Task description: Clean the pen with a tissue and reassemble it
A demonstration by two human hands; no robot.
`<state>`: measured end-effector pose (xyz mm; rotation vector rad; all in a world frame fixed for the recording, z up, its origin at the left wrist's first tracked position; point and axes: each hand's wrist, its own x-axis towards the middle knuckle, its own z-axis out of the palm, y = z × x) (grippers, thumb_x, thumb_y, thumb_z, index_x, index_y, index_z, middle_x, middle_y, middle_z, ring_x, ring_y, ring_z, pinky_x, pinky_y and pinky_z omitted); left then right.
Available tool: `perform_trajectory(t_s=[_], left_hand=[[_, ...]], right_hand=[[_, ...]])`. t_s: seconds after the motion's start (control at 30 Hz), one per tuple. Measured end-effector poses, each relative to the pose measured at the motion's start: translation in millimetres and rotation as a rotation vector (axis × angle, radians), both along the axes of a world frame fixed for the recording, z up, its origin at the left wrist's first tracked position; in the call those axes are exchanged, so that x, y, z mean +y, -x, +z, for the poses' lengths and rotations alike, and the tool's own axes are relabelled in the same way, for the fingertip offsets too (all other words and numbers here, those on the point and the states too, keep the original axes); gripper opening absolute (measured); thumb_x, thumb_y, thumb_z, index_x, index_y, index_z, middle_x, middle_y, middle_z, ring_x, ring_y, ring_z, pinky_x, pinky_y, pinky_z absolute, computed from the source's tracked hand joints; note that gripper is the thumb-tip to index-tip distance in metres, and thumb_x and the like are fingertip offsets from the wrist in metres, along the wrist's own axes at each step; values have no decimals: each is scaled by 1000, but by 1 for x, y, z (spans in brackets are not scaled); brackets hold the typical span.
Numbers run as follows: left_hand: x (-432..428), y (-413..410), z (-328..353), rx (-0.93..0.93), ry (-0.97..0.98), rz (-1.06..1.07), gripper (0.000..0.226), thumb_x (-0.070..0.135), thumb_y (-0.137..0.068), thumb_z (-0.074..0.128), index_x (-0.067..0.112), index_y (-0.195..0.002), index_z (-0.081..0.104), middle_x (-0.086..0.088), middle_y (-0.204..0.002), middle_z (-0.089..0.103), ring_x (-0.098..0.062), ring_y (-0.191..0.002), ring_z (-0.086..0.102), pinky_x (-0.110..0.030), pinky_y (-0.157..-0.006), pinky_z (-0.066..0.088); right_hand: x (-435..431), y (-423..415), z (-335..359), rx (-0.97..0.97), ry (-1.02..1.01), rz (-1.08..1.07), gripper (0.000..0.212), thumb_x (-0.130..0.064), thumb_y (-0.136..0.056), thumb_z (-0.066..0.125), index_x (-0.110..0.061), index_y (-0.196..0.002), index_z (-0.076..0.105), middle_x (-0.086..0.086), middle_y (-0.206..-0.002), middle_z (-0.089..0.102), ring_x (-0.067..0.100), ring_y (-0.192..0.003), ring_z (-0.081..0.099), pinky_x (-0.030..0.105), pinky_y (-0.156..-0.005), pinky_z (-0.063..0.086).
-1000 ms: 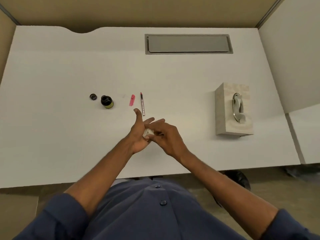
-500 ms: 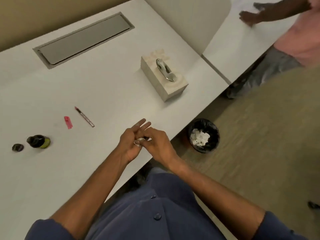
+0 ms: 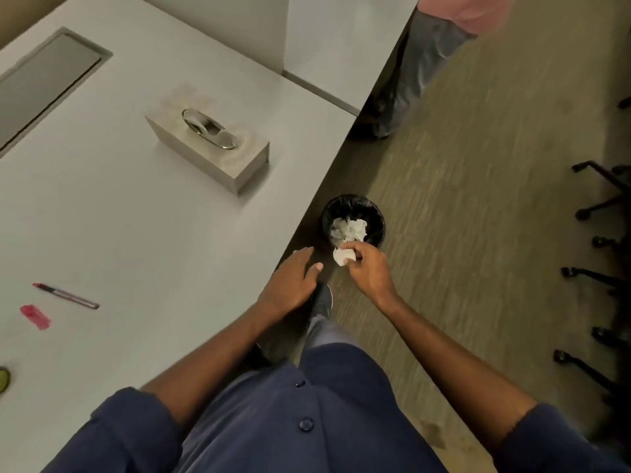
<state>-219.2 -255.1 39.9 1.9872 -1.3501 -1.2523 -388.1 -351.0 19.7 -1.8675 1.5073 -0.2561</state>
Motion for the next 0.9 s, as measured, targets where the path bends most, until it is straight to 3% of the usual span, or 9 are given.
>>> perform_trajectory(t_s=[0.13,0.3,0.47,0.73,0.9], left_hand=[[-41,21,-18,-216,47,-263,59,33,-108,38,7,-159,25,-13,-166,25,-28,-155,17,-41,-126,14],[-106,55,-40,-407,58,-442,63,38,-108,32,7,-160,16,-13,-168,17,-27,-156,11,-41,-126,10],[-175,80,-73,-476,-43,-496,65,42,-108,27,7,-160,9,-13,-169,8,-27,-157,4,-43,-127,10],[-259,101,-131,-505,-143,-527,68,42,-108,26,7,-161,5,-12,-170,6,-25,-157,1,-40,-127,5],[-291,109,-155,-481,-155,-518,69,42,-107,28,8,-161,-1,-11,-170,1,-26,-157,-2,-41,-127,4]], right_hand=[[-47,29,-27,11,-83,-98,43,5,-79,68,-14,-117,74,6,-115,76,19,-106,70,36,-99,56],[-112,54,-51,51,-89,-115,40,2,-81,71,-10,-119,74,11,-117,75,24,-107,69,25,-94,49],[-172,75,-88,31,-140,-167,37,2,-80,73,-10,-115,75,11,-114,77,27,-103,73,39,-95,57],[-249,98,-159,4,-156,-217,43,0,-80,69,-9,-122,72,13,-123,73,29,-110,69,42,-103,54],[-265,106,-194,-16,-182,-210,46,10,-85,63,-4,-128,68,16,-130,67,32,-117,65,44,-107,51]])
